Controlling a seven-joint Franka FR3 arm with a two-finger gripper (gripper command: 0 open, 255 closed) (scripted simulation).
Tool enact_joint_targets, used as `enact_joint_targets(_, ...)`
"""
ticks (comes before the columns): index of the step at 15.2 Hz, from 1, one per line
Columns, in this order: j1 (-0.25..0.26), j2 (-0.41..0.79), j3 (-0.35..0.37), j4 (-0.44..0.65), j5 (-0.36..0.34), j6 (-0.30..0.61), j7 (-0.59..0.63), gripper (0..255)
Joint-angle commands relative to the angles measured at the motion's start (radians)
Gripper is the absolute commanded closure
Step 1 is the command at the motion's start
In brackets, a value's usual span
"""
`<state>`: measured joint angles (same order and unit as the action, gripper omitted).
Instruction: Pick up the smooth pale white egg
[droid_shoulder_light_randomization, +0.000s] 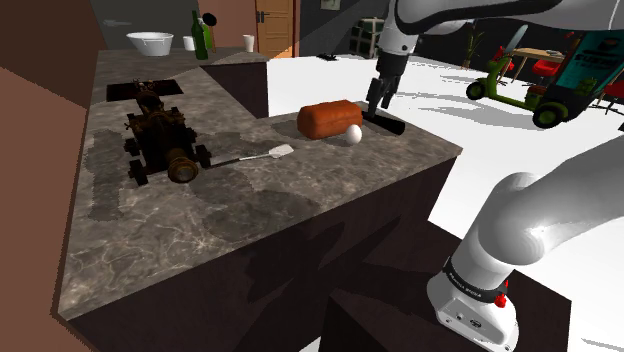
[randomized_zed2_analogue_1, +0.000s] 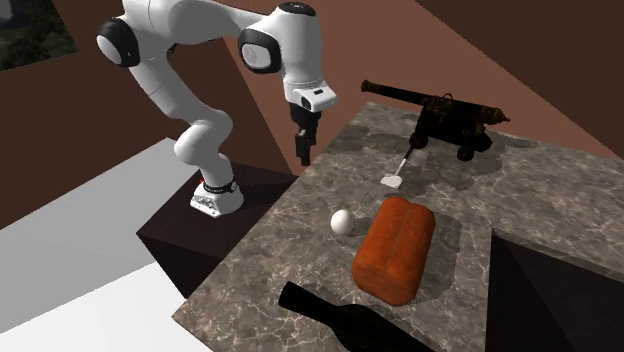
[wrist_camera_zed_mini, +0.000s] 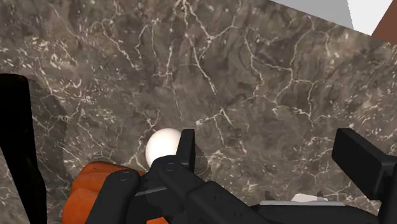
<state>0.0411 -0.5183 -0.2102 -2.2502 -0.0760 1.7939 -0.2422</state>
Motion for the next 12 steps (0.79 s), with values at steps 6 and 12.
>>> enact_joint_targets(6,0.018,0.280,-0.092,0.133,0.025,0.102,-0.177,0)
enact_joint_targets(12,0.013,0.532,-0.137,0.292,0.090,0.147,-0.332,0)
